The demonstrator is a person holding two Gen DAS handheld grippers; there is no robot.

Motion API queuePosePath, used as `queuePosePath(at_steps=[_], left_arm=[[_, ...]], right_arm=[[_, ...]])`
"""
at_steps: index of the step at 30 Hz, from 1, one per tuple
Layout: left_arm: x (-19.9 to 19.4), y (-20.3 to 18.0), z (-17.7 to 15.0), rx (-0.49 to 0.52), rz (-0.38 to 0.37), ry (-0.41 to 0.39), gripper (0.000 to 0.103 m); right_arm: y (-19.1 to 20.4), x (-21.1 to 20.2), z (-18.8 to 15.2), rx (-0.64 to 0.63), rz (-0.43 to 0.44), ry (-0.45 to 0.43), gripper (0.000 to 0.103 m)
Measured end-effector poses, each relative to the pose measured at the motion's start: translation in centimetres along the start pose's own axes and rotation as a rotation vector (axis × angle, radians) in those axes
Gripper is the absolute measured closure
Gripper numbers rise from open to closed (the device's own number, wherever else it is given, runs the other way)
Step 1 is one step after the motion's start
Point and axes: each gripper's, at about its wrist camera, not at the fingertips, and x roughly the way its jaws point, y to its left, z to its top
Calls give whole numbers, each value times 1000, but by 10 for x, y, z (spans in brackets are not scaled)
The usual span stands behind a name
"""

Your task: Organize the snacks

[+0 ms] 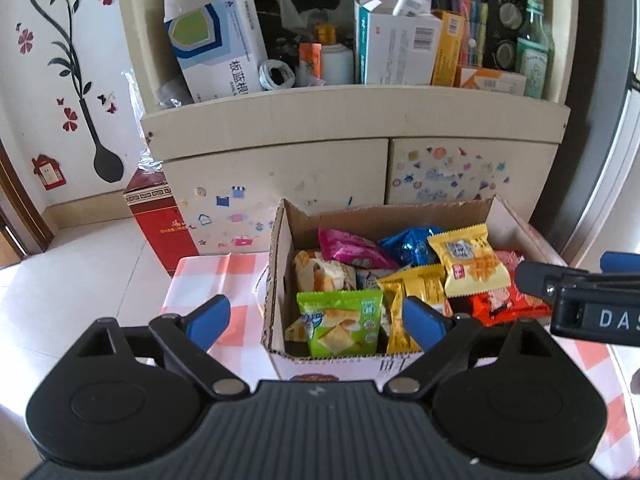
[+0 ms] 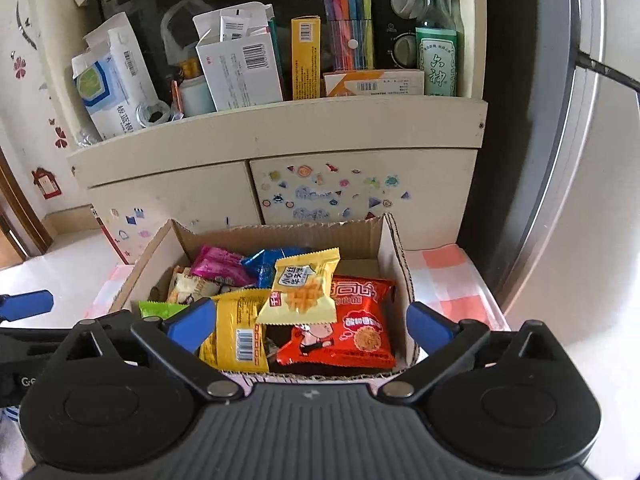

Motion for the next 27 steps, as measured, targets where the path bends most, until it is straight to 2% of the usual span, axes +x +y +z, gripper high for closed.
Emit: queuePosePath(at_steps=[11, 16, 27], left_arm=[[-6, 11, -3, -42, 52, 22, 8], [-2, 9, -3, -17, 60, 30, 7], [12, -1, -5, 8, 58, 57, 7]], right_arm=[[2, 0, -7, -31, -65, 51, 0], [3, 3, -4, -29, -78, 76, 0], [12, 12, -7, -153, -107, 107, 0]])
